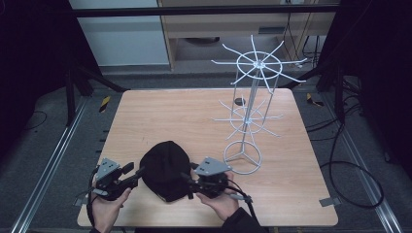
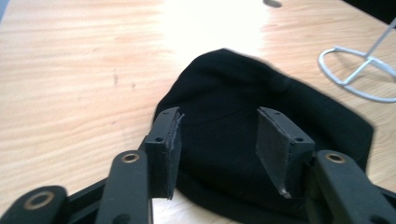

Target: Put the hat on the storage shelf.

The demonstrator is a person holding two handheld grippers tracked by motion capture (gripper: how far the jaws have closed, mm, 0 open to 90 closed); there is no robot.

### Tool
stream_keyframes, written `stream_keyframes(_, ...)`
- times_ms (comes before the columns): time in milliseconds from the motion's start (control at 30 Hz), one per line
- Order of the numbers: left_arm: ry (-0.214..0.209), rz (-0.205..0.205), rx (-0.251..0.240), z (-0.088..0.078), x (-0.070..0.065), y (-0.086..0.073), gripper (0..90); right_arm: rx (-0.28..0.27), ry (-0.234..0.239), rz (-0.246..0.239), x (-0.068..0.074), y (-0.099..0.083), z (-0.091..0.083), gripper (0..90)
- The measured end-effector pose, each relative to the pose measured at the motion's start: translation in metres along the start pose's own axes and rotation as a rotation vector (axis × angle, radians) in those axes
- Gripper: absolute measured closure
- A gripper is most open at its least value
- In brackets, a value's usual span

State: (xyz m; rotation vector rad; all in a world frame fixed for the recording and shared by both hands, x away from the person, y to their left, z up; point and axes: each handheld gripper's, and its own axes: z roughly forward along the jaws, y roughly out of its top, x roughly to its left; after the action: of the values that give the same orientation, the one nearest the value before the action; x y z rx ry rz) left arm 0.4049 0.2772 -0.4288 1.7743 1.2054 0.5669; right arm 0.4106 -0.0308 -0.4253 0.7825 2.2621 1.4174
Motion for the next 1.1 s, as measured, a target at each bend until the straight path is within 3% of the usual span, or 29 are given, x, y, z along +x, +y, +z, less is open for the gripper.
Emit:
stream_keyframes(100,-0.024,0.001,0.003,0.004,-0.007,0.007,44.4,0.011,-0.026,0.035,-0.015,-0.018,-0.020,55.0)
stream_keyframes(267,-0.026,0.007,0.025,0.013,-0.017,0.018,39.5,0.026,-0.119,0.094,-0.044,-0.047,-0.052,52.2)
stream_keyframes(467,-0.040,0.018,0.061,0.030,-0.031,0.028,35.5,0.021,-0.205,0.144,-0.069,-0.067,-0.084,48.3)
stream_keyframes(633,-0.016,0.038,0.115,0.050,-0.044,0.031,34.5,0.016,-0.295,0.177,-0.088,-0.083,-0.109,45.2)
stream_keyframes(867,-0.001,0.001,0.202,0.075,-0.044,0.023,36.9,0.028,-0.367,0.220,-0.107,-0.099,-0.128,43.4)
stream_keyframes(1100,0.024,-0.022,0.257,0.085,-0.041,0.014,47.1,0.068,-0.388,0.234,-0.120,-0.108,-0.123,43.3)
